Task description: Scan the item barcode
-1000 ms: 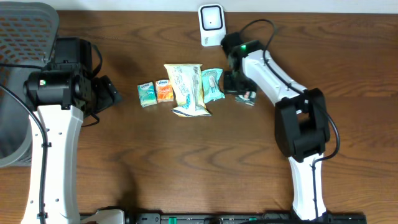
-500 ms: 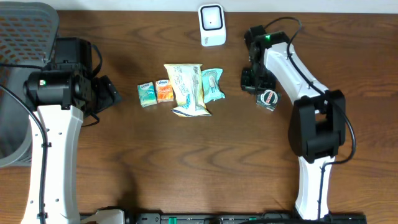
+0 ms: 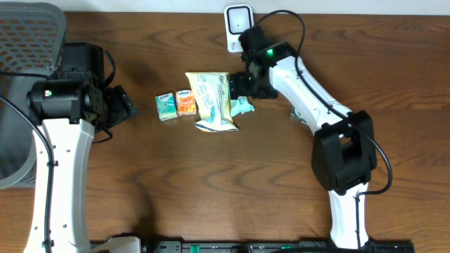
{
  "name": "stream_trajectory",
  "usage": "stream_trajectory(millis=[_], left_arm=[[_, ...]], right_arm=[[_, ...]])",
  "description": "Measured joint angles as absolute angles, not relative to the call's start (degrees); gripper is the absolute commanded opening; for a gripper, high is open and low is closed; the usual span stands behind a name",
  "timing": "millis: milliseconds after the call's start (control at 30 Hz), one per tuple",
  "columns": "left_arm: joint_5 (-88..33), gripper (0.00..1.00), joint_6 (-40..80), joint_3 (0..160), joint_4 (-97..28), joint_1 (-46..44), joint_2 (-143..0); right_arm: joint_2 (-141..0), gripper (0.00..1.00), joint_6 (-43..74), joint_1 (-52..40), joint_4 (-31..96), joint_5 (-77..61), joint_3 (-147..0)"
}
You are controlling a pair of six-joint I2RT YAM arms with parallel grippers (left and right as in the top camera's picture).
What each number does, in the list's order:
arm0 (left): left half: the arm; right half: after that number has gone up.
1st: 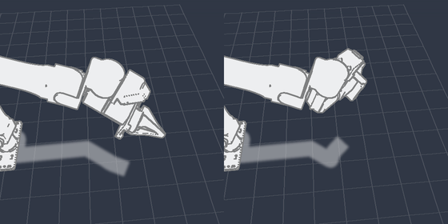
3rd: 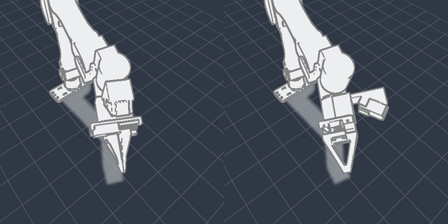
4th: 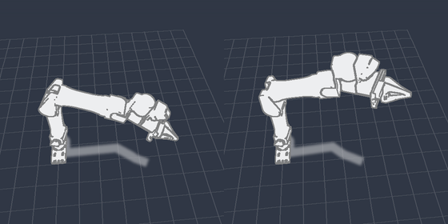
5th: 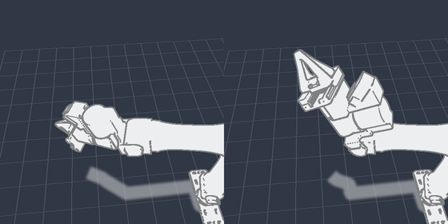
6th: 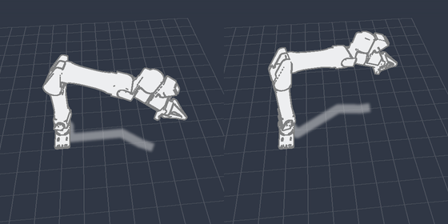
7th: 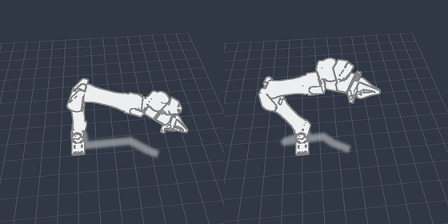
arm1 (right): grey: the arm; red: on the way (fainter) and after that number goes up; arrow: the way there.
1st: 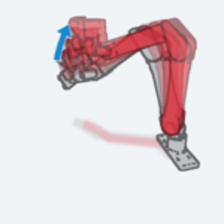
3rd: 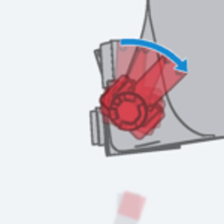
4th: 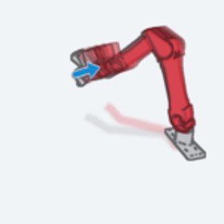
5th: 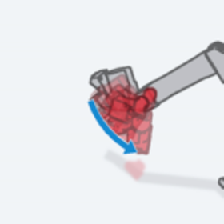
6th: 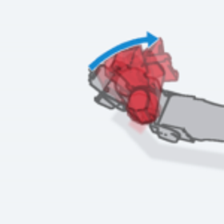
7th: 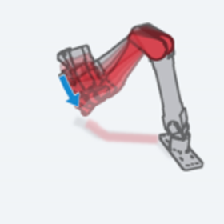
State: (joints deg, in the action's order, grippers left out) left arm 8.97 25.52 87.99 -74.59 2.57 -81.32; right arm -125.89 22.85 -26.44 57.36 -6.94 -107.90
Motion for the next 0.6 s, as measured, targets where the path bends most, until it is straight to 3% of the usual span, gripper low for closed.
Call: stream_trajectory(millis=[133,333,600], left_arm=[[9.0,0.98,25.5,88.0,-74.6,2.6,-81.3],[9.0,0.98,25.5,88.0,-74.6,2.6,-81.3],[9.0,0.98,25.5,88.0,-74.6,2.6,-81.3]], right_arm=[[-125.9,0.93,22.8,-27.1,54.8,-5.2,-107.2],[-125.9,0.65,23.2,-26.9,52.7,-3.5,-106.7],[-126.6,0.5,23.3,-28.5,51.4,-0.6,-106.6]])
